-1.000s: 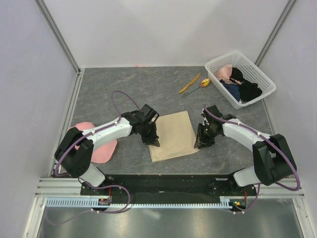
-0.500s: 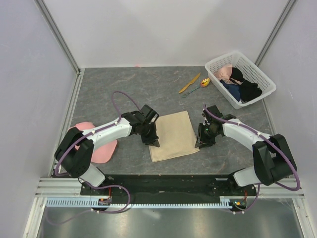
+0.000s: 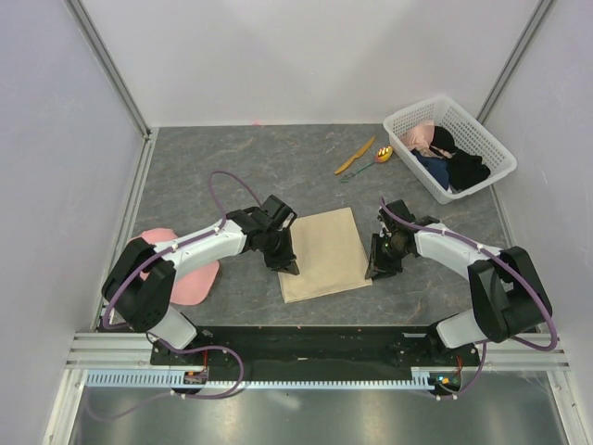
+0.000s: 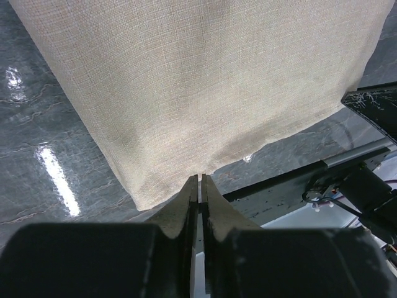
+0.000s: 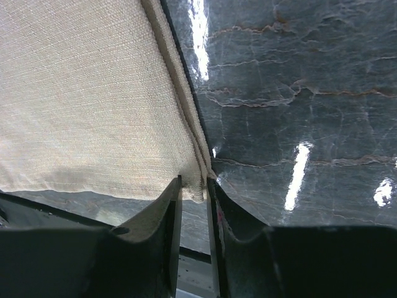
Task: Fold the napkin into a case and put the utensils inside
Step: Pick up the top corner of the square-folded napkin from the center of the board, then fold the top corner of the square-folded napkin at the center of the board.
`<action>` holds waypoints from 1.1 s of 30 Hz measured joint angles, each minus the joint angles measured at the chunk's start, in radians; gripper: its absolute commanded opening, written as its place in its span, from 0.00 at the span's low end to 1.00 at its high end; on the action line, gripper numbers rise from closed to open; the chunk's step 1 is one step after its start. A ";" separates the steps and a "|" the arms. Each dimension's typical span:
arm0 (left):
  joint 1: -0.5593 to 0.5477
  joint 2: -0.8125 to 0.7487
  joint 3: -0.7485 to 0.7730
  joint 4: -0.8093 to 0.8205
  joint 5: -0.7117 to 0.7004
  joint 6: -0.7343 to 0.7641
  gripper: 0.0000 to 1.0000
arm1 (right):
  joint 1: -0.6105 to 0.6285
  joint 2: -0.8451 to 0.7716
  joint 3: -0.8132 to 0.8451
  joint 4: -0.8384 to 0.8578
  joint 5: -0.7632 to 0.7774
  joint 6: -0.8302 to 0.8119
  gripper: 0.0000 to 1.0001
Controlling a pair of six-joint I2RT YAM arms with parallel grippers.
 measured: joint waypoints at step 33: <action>0.012 -0.120 -0.241 0.049 0.061 -0.010 0.17 | 0.116 0.118 0.309 -0.047 -0.083 0.007 0.01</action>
